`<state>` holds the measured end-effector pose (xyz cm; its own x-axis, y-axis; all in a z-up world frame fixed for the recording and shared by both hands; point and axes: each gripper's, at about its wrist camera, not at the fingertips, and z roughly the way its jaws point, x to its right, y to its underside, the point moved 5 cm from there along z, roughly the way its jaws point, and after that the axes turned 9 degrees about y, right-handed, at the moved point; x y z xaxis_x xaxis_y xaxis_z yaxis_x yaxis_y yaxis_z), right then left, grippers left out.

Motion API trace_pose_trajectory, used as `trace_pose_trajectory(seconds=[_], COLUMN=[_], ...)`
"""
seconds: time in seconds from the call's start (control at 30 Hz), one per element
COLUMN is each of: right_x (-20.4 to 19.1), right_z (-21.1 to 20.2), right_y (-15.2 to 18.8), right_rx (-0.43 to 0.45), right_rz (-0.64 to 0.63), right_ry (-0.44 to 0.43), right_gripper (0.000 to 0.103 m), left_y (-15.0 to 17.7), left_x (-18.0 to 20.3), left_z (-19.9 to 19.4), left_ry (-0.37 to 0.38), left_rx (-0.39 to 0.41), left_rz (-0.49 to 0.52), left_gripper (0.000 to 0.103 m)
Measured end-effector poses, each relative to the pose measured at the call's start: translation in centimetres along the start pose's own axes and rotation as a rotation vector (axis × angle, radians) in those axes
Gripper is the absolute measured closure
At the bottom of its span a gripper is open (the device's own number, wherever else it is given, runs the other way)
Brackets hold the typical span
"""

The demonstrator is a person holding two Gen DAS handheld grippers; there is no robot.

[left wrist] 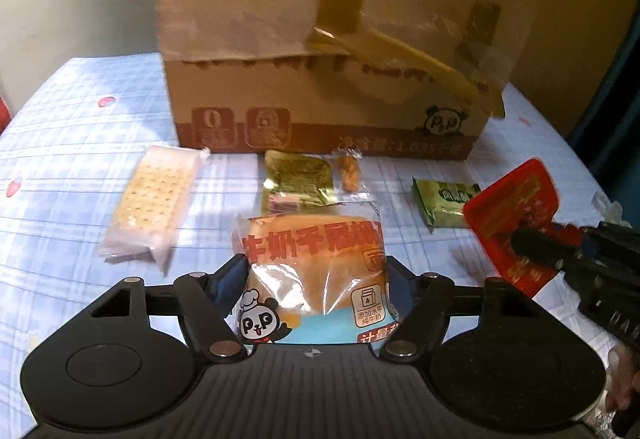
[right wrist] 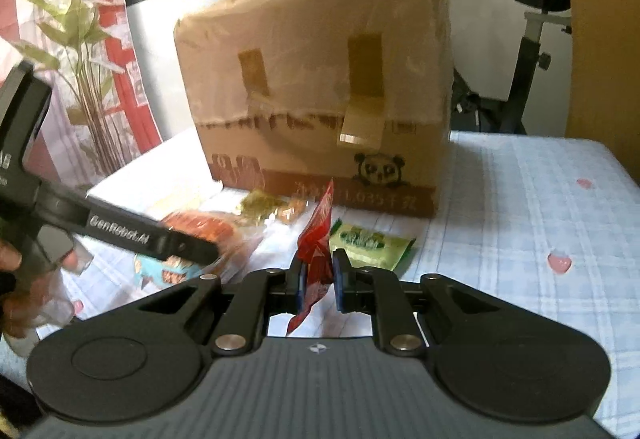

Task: Organize snacks
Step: 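Carry the bread packet and red packet over the box and open both tools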

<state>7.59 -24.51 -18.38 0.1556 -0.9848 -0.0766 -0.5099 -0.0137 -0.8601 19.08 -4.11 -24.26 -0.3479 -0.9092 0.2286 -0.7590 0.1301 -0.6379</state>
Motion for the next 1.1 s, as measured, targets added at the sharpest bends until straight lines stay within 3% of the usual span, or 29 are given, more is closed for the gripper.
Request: trace_pose_trajectory(seconds=[0.27,0.47,0.6,0.83,1.1], right_x=[0.5,1.5,2.3,3.6,5.9], right_z=[-2.6,-5.0,-5.0,0.7,5.6], right_y=[-5.2,-12.8,-18.0,-22.4,-21.7], right_rx=[0.14,0.301,0.376,0.34,0.236], right_rz=[0.02,0.053,0.07,0.059,0.133], right_ry=[-0.003,-0.008,-0.007,0.066,0.106], right_gripper=[0.089,0.089,0.089,0.089,0.089], left_y=[-4.3,-10.6,-15.4,-21.9,-24.0], left_x=[1.7,3.8,4.8,6.1,5.3], left_z=[-5.6,-10.9,-12.5,-8.9,-5.4], left_ry=[0.03,0.057,0.064,0.046,0.025], left_rx=[0.18,0.369,0.451,0.454,0.418], left_rz=[0.096,0.184,0.22,0.223,0.213], left_gripper=[0.029,0.029,0.029,0.029,0.029])
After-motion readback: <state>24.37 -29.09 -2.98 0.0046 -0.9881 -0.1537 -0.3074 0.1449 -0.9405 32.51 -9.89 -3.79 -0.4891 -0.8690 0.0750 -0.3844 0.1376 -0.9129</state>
